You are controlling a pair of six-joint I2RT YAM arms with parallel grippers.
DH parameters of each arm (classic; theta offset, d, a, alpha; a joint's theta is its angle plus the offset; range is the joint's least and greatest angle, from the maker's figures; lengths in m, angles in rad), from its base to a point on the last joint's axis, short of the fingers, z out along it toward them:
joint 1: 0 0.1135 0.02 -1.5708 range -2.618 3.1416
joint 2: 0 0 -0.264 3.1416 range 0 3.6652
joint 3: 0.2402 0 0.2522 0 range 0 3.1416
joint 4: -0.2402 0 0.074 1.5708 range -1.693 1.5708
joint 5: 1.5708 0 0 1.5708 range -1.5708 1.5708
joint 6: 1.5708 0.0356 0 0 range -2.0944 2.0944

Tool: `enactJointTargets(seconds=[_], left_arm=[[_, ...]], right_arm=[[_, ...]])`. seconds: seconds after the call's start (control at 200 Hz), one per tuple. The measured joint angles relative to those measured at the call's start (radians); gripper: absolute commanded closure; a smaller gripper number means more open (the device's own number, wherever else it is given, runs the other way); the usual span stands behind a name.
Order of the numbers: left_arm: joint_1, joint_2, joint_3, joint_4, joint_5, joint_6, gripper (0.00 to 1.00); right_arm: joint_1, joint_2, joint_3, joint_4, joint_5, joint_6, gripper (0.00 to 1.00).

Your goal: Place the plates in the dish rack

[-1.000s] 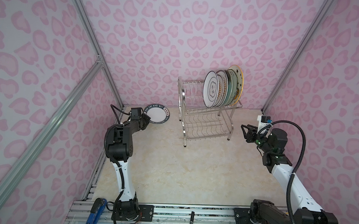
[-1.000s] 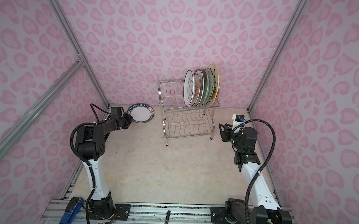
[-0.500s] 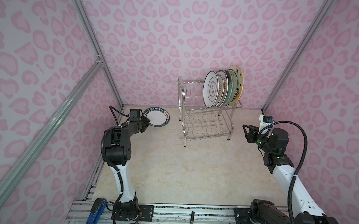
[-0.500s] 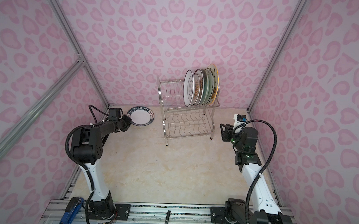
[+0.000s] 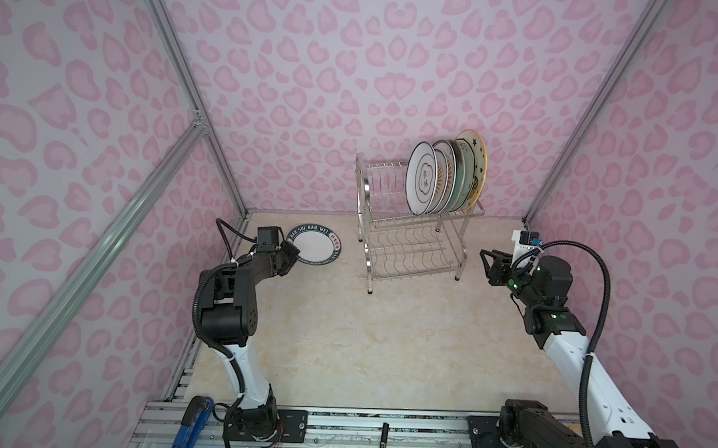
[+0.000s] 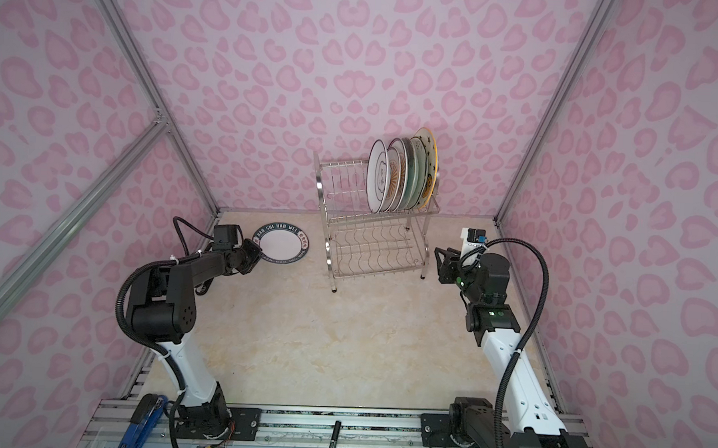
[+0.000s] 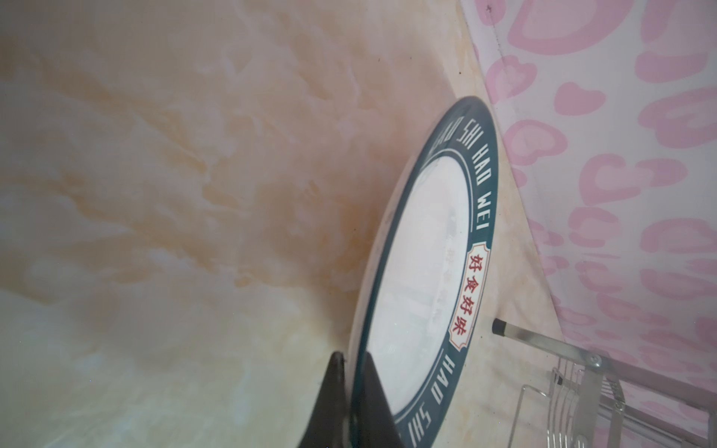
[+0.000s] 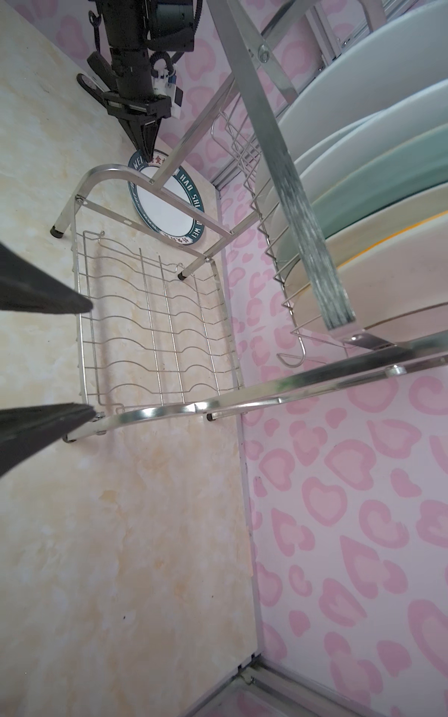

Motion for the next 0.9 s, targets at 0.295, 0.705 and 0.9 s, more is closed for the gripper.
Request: enactJointTargets(seconds=[0.295,0.705,0.9], left_arm=[[-0.002,-0.056,-0.125,0.08,0.052,-0.007,0.97],[-0.011,-0.113,-0.192,0.099,0.067,0.009,0.97],[-0.017,-0.134,-0.204,0.083,0.066,0.024,0.97]], right_arm=[[0.037,0.002,0.014,-0.015,0.025,-0.003,0.63],[0.109,0.016,0.036,-0.031,0.074,-0.014,0.63],[0.13,0.016,0.049,-0.037,0.084,-0.016,0.63]])
